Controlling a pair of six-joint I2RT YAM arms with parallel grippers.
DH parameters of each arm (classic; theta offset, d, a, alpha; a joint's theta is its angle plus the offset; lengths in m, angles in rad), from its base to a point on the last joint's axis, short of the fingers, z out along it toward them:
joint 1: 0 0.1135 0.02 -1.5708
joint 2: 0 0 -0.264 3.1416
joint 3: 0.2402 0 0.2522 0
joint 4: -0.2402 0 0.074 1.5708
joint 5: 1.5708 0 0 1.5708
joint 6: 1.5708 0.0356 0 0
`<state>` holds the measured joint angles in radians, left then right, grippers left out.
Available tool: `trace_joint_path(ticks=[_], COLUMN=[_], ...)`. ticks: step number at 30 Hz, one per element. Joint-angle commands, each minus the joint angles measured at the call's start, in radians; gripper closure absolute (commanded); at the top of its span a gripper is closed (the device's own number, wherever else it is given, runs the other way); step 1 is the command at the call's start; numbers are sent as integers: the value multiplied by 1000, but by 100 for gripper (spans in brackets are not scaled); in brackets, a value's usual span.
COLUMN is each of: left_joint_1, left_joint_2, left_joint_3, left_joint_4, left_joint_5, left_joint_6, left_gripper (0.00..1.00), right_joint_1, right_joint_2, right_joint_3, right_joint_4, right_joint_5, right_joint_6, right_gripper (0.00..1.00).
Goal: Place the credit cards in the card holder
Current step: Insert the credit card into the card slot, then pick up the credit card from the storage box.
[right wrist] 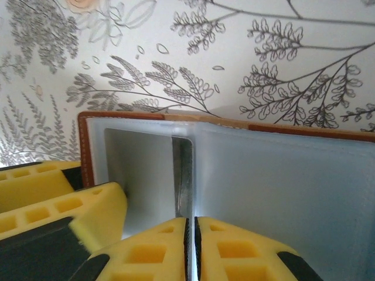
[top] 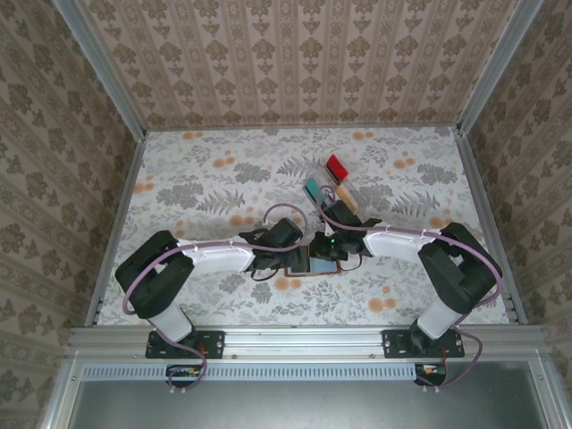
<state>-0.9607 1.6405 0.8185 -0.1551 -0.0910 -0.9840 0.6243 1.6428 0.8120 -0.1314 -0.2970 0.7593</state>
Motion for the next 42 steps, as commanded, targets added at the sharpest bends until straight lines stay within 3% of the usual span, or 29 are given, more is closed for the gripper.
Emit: trace_joint_path(ticks=[1,12,21,28,36,42], left_joint_1=[-4,-4,-2,2,2,2], left_joint_2=[-15,9,-24,-12,-11,-25], left_joint_3=[-18,-9,-25,-14,-3,0], left_joint_4=[-22,17,-61,-58,-70,-56], left_joint_5=[4,37,-26,-17,-18,-13], left_joint_6=[1,18,-8,3,15,25], left_gripper=[61,61,63,64,64,63], right_joint_1=[-2,25,3,-18,-18,-19], right_joint_2=[49,88,-74,-38,12,-139], right_joint_3=[30,72,129,103,94,166], right_joint_4=[8,20,-285,-301,-344,-400], right_joint_5=[-44,-116,213,179,251,271], right_joint_6=[-3,-33,-144,-163,-172,-210], right_gripper=[87,87,80,81,81,79])
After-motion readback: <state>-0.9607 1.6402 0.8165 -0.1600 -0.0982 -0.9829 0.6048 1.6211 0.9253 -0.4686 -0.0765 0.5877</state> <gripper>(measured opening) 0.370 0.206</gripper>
